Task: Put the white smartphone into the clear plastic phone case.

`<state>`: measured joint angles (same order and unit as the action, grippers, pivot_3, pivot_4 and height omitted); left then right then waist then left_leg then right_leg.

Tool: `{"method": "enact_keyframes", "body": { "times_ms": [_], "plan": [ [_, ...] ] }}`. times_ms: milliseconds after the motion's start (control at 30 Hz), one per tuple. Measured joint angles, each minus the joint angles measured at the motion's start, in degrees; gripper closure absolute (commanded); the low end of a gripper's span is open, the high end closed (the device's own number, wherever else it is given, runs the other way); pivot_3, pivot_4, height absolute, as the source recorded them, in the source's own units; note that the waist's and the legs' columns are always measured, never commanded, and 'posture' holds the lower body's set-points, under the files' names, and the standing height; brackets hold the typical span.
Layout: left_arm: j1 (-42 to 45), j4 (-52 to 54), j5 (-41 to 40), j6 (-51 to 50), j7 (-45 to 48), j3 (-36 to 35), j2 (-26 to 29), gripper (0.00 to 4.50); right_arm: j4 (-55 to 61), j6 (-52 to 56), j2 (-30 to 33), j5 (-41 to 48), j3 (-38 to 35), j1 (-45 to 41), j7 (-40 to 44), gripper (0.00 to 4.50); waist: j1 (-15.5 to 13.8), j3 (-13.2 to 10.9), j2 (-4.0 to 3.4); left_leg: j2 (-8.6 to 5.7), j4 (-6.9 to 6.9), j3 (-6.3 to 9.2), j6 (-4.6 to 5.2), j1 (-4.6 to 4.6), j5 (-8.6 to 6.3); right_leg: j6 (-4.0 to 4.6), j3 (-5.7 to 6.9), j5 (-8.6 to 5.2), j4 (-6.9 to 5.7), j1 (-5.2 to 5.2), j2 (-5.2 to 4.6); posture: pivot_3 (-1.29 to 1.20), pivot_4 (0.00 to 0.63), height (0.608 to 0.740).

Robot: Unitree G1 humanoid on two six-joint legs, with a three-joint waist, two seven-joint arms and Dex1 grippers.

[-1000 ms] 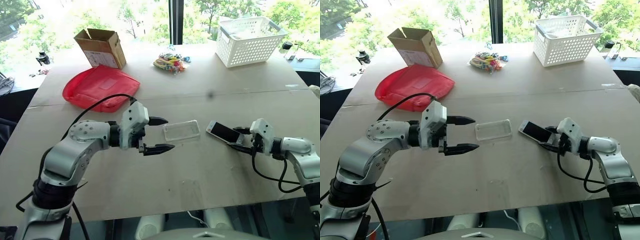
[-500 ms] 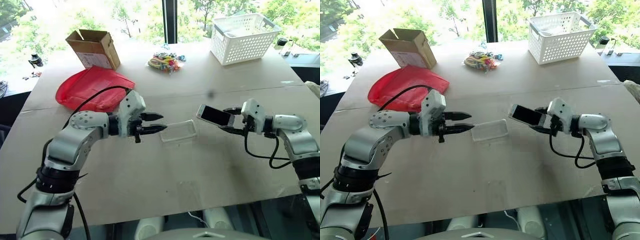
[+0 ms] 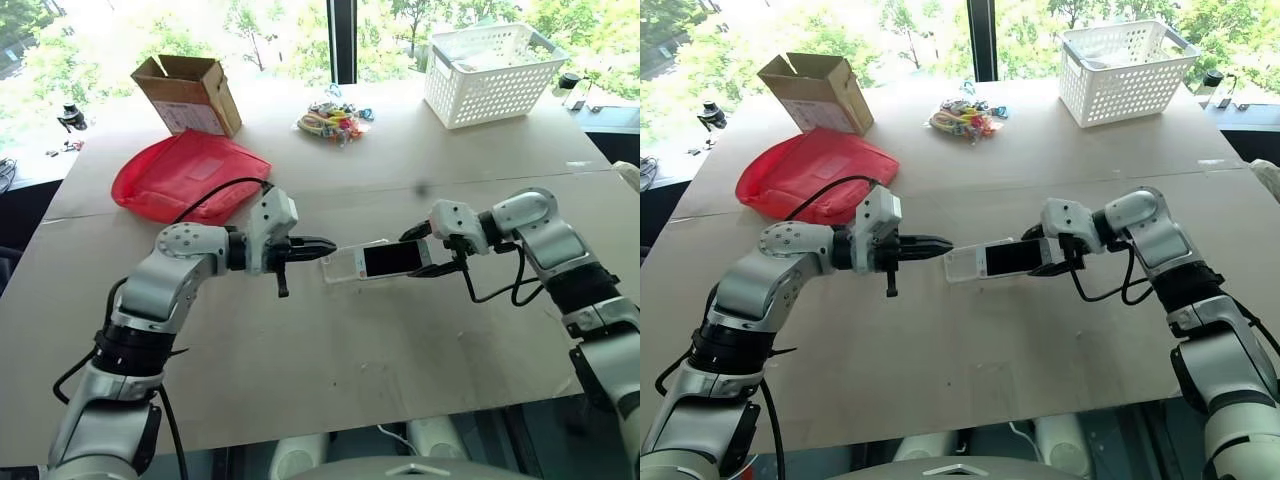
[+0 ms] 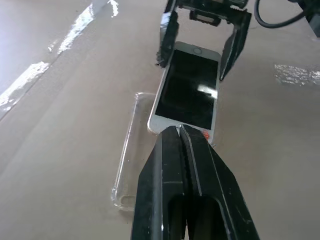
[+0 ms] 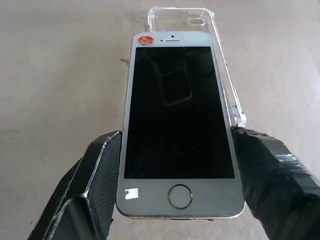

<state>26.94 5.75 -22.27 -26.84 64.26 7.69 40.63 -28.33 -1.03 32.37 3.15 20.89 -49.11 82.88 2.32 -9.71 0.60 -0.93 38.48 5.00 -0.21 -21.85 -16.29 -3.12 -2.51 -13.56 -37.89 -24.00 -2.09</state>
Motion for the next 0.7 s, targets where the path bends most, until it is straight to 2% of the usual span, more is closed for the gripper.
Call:
{"method": "enact_keyframes", "body": {
  "times_ms": [267,500,700],
  "plan": [
    [2.20,-6.37,4.68,6.06,1.05,2.84,-2.08,4.47,-8.71,-2.97,-2.63,-3.88,1.16,-7.08,0.65,1.60,0.04,-0.02,-0.03,0.00,-0.04,0.03,-0.13,-0.05,0.08,0.00,-0.02,0.00,0.02,-0.08,0.00,0.00,0.150,0.740],
    [2.26,-8.92,6.46,8.54,0.86,4.05,-5.06,4.47,-9.27,-4.08,-3.67,-5.78,2.26,-7.19,1.49,1.60,0.06,-0.02,-0.03,0.00,-0.04,0.03,-0.13,-0.04,0.07,0.00,-0.03,0.00,-0.03,-0.09,0.00,0.00,0.150,0.740],
    [4.34,-14.66,9.31,10.24,-0.90,5.39,-10.06,4.47,-9.37,-4.60,-4.27,-6.75,2.37,-7.21,1.51,1.60,0.05,-0.01,-0.04,-0.02,-0.03,0.03,-0.13,-0.01,0.08,0.00,-0.04,0.00,-0.07,-0.08,0.00,0.00,0.150,0.740]
  ]
}}
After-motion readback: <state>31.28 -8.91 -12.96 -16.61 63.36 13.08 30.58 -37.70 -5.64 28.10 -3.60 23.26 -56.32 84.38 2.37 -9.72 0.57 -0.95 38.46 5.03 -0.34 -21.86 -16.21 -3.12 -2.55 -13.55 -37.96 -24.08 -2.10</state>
